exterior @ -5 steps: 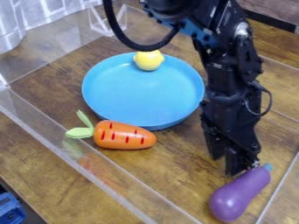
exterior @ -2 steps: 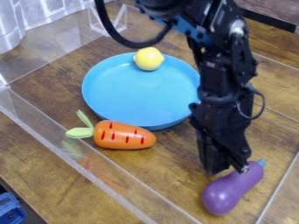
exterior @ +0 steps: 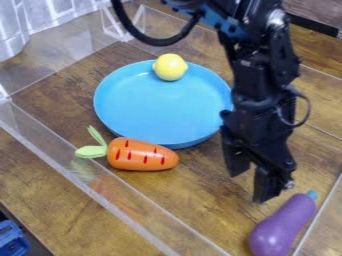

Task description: Remove the carrot from the blue tray and put it on the table

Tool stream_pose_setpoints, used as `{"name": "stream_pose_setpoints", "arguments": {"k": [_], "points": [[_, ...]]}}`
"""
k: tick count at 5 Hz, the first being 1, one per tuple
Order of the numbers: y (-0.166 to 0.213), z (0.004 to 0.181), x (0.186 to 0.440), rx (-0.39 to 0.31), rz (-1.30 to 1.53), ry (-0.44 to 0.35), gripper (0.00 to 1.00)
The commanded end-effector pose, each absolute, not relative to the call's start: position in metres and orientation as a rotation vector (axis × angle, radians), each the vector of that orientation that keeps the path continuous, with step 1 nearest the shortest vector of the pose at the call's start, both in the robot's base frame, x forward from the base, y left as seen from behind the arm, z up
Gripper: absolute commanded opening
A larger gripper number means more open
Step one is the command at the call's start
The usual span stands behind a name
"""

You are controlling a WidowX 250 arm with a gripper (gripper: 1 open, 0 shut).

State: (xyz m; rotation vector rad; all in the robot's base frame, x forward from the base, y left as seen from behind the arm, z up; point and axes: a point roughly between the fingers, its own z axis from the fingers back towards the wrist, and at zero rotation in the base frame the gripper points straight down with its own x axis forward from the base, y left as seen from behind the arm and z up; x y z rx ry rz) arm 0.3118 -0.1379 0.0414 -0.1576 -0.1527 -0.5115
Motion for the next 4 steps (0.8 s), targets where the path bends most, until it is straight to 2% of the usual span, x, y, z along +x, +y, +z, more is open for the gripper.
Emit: {"name": "stream_pose_setpoints", "arguments": {"k": [1, 3, 4], "points": [[-0.151, 0.064, 0.324, -0.163, -0.507, -0.219, 1.00], [-0.156, 0.054, 0.324, -0.156, -0.464, -0.198, 1.00], [-0.139, 0.042, 0.327, -0.147, -0.386, -0.195, 1.00]]}}
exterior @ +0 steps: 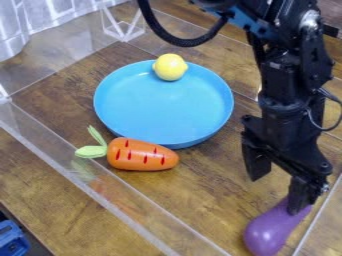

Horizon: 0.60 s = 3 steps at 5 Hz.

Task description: Remove the carrot from the blue tray and put it on the table

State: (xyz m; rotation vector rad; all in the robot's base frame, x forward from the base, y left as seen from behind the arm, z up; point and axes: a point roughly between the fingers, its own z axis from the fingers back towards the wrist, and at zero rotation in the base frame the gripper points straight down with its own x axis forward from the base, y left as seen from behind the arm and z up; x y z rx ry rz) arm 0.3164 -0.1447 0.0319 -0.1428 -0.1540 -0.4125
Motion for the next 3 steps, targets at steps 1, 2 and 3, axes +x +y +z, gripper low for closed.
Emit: {"name": "stream_pose_setpoints", "arguments": {"k": [1, 2, 3], "points": [[-0.1213, 0.0311, 0.3292, -0.137, -0.306, -0.189, 1.00], [-0.1206, 0.0299, 0.3244, -0.148, -0.330, -0.193, 0.00], [-0.1246, 0.0306, 0.3203, -0.165, -0.353, -0.197, 0.00]]}}
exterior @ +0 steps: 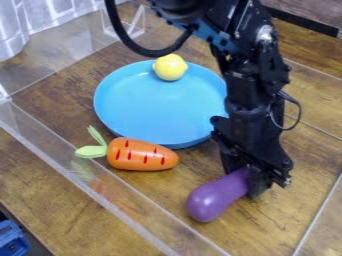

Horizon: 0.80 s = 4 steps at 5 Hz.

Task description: Remove the carrot from the blue tray and put it on the table

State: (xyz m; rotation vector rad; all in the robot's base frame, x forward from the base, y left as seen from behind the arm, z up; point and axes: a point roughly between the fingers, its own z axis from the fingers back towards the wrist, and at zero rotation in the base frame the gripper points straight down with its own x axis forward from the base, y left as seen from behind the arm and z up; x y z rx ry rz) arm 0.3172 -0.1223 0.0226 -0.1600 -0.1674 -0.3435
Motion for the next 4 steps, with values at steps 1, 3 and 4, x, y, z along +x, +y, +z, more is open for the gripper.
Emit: {"name": "stream_pose_setpoints", "arguments": {"k": [1, 3, 4], "points": [[-0.128, 0.032, 0.316, -0.185, -0.373, -0.201, 0.00], [-0.139, 0.044, 0.311, -0.220, -0.372, -0.214, 0.00], [-0.152, 0.042, 0.308, -0.240, -0.401, -0.216, 0.00]]}}
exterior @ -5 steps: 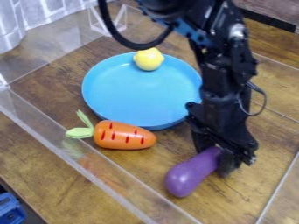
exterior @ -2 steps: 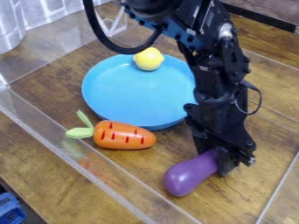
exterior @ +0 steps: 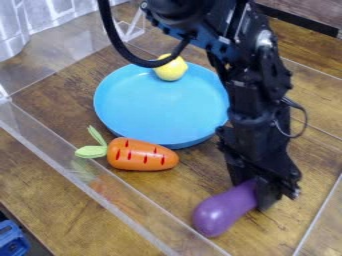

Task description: Remove the carrot from the blue tray and put it on the table

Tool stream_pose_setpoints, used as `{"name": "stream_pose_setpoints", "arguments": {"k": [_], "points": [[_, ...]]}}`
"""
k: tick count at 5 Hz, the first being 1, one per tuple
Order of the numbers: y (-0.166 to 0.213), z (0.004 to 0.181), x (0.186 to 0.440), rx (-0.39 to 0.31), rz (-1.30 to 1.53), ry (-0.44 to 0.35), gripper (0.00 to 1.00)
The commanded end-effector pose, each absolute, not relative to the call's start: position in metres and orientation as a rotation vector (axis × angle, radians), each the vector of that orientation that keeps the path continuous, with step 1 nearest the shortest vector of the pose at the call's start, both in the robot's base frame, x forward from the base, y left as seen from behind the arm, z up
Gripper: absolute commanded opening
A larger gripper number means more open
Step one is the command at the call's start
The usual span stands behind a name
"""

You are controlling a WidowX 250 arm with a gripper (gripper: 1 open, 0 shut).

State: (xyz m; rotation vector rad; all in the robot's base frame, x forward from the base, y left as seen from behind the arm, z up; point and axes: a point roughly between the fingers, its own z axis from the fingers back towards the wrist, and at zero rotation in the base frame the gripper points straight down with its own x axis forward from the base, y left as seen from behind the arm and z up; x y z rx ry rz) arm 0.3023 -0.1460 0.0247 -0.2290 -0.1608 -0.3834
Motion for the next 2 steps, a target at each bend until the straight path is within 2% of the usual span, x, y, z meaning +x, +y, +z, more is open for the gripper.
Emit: {"name": "stream_pose_setpoints", "arguments": {"k": [1, 2], "points": [[-0.1670, 0.0360, 0.3049, -0.258, -0.442, -0.216, 0.00], [-0.1601, 0.0296, 0.2983, -0.267, -0.446, -0.217, 0.00]]}}
